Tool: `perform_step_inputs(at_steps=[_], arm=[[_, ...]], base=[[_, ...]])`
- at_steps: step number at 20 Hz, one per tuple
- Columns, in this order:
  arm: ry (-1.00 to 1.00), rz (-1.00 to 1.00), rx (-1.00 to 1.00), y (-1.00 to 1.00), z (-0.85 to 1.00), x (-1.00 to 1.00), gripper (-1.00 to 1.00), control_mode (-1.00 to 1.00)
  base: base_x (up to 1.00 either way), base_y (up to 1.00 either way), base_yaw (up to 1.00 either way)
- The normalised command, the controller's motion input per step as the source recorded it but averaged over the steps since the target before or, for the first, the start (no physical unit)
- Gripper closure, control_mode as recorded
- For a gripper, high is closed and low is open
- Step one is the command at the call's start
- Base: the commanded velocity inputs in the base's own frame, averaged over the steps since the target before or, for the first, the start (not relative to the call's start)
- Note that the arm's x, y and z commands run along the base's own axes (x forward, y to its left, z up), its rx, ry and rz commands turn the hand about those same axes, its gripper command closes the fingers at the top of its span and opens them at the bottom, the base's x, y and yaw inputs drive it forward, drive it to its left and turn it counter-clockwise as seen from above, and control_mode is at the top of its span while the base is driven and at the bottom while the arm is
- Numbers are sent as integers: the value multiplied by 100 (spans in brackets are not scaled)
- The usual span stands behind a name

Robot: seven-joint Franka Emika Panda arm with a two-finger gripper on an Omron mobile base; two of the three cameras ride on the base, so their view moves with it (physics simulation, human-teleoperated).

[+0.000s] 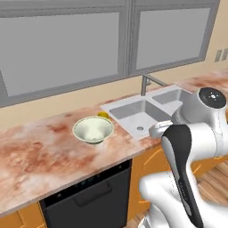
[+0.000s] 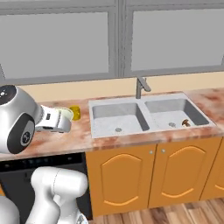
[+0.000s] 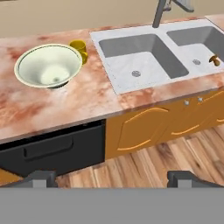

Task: Clear the mugs and bowl far away from the sink.

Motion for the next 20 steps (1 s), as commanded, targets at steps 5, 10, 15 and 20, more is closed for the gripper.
perform_step_inputs(at_steps=[5, 10, 15, 20], arm=[[0, 0, 0, 0, 0, 0, -100, 100], [0, 0, 0, 0, 0, 0, -100, 100], [0, 0, 0, 0, 0, 0, -100, 100], [0, 0, 0, 0, 0, 0, -100, 100]], base=[[87, 5, 37], [10, 0, 26], [-2, -4, 24], [-2, -19, 26]])
